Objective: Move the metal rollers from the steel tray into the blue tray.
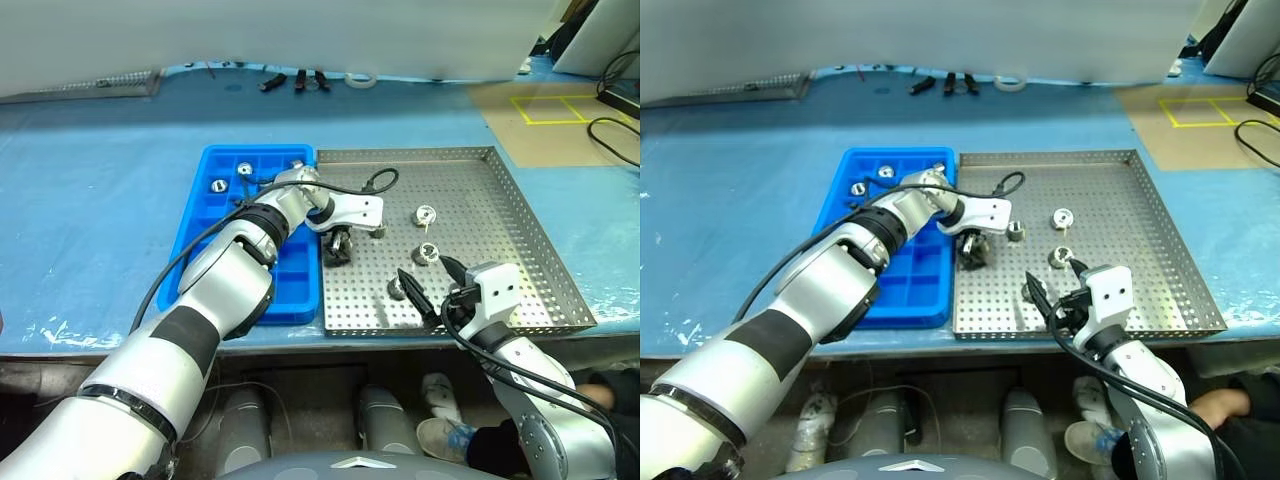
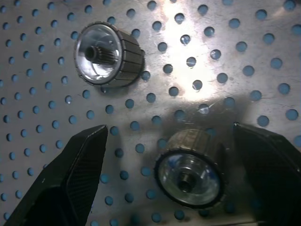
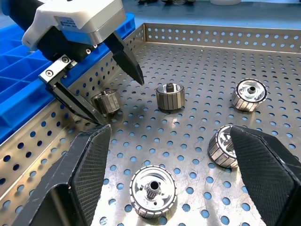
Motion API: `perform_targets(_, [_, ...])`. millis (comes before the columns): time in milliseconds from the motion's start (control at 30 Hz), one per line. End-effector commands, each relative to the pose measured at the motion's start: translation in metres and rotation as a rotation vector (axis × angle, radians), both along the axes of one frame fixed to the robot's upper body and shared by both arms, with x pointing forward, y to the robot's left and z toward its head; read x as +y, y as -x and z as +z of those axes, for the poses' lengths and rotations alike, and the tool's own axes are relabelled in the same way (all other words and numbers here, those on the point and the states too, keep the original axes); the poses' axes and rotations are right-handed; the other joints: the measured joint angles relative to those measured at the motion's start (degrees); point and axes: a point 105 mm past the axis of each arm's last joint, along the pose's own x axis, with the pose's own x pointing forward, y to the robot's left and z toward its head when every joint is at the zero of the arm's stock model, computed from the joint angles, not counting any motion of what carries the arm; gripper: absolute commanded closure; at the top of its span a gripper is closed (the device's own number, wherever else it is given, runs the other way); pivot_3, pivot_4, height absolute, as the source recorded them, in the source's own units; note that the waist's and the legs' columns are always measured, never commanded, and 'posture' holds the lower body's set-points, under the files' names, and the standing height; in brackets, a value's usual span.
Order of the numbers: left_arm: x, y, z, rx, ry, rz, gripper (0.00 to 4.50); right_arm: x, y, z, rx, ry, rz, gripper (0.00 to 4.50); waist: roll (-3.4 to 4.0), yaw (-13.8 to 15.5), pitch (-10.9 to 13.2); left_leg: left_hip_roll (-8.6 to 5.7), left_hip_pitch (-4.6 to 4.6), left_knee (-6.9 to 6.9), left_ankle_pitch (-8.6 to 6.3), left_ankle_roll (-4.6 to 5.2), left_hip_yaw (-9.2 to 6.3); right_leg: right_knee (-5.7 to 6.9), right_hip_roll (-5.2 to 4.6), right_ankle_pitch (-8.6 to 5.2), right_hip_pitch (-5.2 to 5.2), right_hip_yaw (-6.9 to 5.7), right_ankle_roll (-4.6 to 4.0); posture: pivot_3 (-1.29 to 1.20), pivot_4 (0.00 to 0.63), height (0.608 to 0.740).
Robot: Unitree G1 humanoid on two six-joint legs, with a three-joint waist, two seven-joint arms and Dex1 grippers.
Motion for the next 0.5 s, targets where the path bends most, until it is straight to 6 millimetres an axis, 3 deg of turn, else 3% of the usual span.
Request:
perform_targets(33, [0.022, -0.007, -0.007, -0.016, -0.106, 0.037, 0.0, 0.004, 0.003, 0.011, -0.052, 0.007, 0.006, 0.27, -0.02, -0.24, -0.01, 0.0, 0.0, 0.0, 0.0, 0.0, 0.0, 0.0, 0.0, 0.01, 0.01, 0.0, -0.02, -0.52, 0.15, 0.74])
perform_targets(133, [0.029, -0.006, -0.01, 0.002, -0.129, 0.037, 0.0, 0.004, 0.002, 0.011, -0.053, 0.008, 0.005, 0.27, -0.08, -0.84, -0.05, 0.0, 0.01, 0.0, 0.0, 0.01, 0.0, -0.01, 0.0, 0.06, 0.02, 0.0, -0.11, -0.52, 0.15, 0.74])
perform_targets(400, [0.038, -0.004, -0.017, 0.013, -0.176, 0.018, 2.56, 0.007, -0.003, 0.011, -0.058, 0.016, 0.022, 0.24, -0.09, -1.95, -0.07, 0.01, 0.06, 0.0, -0.01, 0.01, -0.03, 0.0, 0.03, 0.06, 0.02, 0.01, -0.11, -0.5, 0.15, 0.74])
perform_targets(500, [0.039, -0.002, -0.018, 0.027, -0.188, -0.001, 2.67, 0.006, -0.004, 0.011, -0.059, 0.021, 0.023, 0.24, -0.09, -2.22, -0.07, 0.0, 0.05, 0.0, -0.02, 0.02, -0.03, 0.0, 0.02, 0.07, 0.02, 0.0, -0.12, -0.5, 0.15, 0.74])
